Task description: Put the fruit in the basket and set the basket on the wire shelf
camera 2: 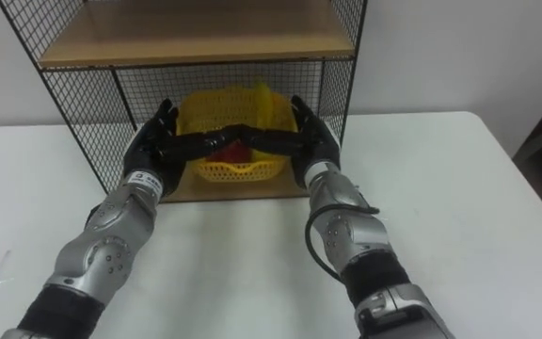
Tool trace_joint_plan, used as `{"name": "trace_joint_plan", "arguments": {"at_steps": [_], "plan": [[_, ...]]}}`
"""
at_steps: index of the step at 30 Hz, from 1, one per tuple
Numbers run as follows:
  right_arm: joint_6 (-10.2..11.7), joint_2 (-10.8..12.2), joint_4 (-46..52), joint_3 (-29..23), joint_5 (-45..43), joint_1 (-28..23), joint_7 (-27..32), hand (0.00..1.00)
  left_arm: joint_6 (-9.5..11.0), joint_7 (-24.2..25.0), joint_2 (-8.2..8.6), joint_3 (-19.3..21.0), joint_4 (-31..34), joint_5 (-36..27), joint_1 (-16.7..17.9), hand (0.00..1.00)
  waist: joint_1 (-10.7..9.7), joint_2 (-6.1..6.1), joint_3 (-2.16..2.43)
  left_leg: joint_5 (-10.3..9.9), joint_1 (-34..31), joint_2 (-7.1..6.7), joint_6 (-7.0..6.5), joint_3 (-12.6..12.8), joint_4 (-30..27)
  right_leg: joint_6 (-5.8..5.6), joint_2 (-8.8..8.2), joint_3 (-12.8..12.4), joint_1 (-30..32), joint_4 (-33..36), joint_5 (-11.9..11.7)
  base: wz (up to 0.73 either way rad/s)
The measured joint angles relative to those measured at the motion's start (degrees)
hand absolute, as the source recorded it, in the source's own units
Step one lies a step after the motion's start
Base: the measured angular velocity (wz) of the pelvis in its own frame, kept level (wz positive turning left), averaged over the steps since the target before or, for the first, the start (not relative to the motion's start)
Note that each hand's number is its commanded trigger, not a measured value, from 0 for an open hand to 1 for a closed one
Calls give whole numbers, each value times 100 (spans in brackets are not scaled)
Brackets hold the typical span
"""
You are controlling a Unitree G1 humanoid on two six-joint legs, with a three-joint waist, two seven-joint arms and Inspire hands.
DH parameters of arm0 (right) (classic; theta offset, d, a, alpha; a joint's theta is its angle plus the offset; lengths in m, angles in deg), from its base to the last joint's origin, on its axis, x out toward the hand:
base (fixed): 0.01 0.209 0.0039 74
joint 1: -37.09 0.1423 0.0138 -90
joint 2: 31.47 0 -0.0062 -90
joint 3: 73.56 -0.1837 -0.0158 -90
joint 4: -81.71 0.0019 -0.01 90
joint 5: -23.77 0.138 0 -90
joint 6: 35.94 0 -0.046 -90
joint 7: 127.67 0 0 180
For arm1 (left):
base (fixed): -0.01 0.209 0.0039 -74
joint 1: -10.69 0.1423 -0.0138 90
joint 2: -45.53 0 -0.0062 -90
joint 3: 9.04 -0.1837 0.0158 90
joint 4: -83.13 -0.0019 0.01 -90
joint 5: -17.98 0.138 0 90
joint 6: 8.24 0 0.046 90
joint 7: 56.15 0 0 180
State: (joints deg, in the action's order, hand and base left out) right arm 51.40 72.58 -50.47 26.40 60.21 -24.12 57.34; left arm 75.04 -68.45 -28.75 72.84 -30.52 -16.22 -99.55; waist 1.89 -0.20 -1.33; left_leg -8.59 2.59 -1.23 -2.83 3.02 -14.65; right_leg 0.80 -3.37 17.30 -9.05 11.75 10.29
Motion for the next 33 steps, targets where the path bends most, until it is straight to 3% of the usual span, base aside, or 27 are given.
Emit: {"name": "trace_joint_plan", "arguments": {"at_steps": [10,26,31,33], "plan": [[-122,-6,-17,-4,26,3,138,0,-260,-3,-78,120,-1,2,-8,0,-14,-69,44,6,-9,-5,0,-32,10,1,-2,-3,-9,-2,-2,0],[-123,-81,59,-234,-297,11,-23,0,-276,41,-332,422,-110,14,-6,0,-37,-73,59,13,-5,-16,-1,-38,25,-3,3,-1,-25,-11,-1,0],[-123,-91,60,-234,-316,9,-36,0,-275,35,-351,760,-110,34,-5,0,-46,-99,127,14,19,-17,-1,-40,25,-4,3,-4,-47,-11,-2,0],[-123,-114,60,-234,-302,-12,-93,0,-275,22,-378,802,-111,22,9,0,-43,-104,130,15,81,-18,-2,-40,35,-4,3,-4,-101,-15,-2,0]]}}
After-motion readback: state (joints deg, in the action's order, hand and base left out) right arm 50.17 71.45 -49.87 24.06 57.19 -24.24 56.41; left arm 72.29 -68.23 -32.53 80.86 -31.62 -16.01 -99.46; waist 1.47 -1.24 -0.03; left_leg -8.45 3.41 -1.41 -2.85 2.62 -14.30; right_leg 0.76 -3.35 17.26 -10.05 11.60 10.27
